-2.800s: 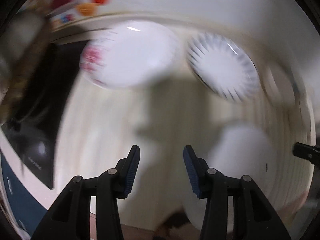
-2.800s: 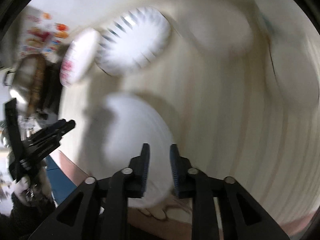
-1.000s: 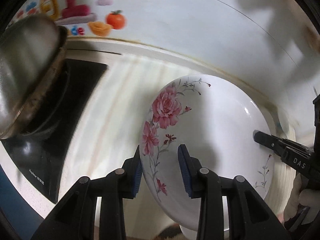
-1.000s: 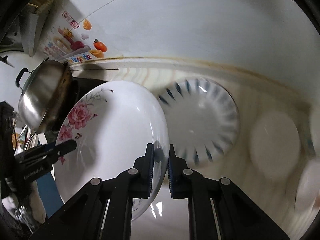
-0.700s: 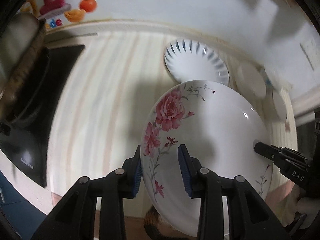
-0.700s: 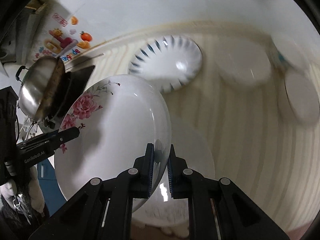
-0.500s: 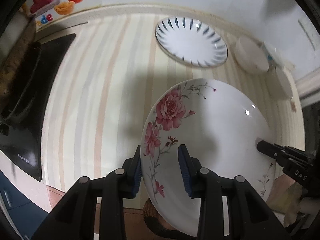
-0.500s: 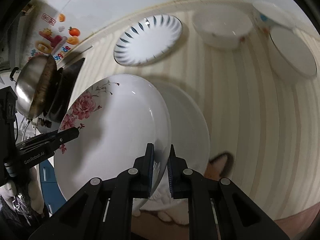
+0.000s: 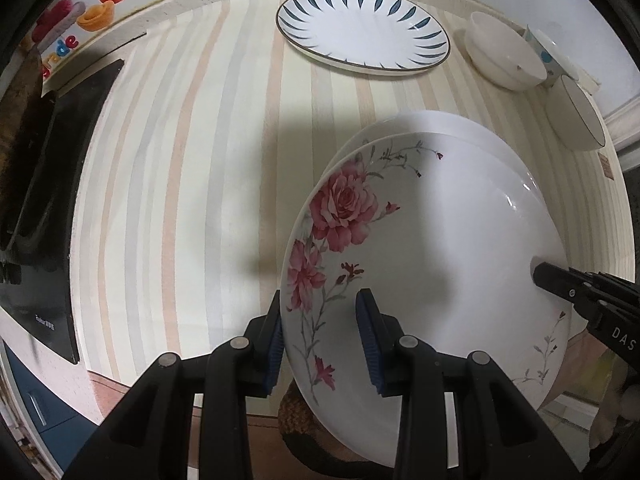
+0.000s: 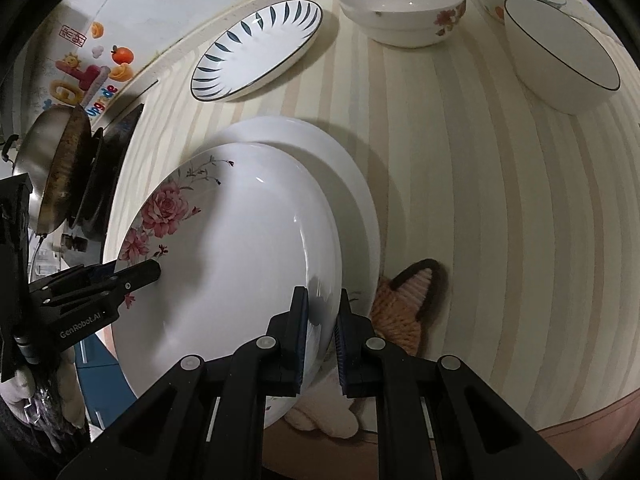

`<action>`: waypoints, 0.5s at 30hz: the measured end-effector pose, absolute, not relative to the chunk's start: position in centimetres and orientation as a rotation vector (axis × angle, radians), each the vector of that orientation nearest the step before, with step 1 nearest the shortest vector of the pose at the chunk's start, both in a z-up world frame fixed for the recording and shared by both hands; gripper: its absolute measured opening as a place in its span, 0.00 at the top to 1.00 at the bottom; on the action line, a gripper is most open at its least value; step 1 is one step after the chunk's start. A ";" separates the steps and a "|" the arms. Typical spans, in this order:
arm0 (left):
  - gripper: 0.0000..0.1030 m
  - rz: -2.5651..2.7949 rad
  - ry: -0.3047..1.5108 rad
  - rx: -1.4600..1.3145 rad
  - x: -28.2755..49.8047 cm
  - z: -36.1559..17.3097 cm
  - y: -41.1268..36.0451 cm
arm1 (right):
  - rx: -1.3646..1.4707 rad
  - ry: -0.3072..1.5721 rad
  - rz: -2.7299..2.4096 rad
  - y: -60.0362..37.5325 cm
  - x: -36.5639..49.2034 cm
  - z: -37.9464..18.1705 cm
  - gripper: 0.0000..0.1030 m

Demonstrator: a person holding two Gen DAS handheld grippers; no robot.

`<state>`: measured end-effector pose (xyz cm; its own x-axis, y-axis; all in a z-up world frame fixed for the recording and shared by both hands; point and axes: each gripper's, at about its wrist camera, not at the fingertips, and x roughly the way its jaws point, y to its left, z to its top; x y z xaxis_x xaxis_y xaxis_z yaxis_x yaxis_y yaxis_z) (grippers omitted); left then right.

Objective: Organize plates and bowls
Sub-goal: 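Carry the pink-flower plate with both grippers onto the white swirl plate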

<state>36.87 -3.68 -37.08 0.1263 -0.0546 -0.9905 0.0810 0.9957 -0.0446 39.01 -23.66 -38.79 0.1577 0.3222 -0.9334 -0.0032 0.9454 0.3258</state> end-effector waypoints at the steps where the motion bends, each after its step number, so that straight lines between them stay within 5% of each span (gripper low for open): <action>1: 0.70 -0.099 1.443 0.022 36.9 -37.1 -3.7 | 0.272 1.401 0.234 -23.7 39.1 -38.8 0.86; 15: 0.70 -0.065 1.469 0.059 37.5 -37.9 -4.8 | 0.252 1.424 0.209 -23.7 40.3 -39.0 0.86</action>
<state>37.49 -4.79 -37.89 0.1002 -0.0084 -0.9949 0.0800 0.9968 -0.0004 40.25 -23.74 -38.96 0.1360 0.2915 -0.9468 0.0075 0.9554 0.2952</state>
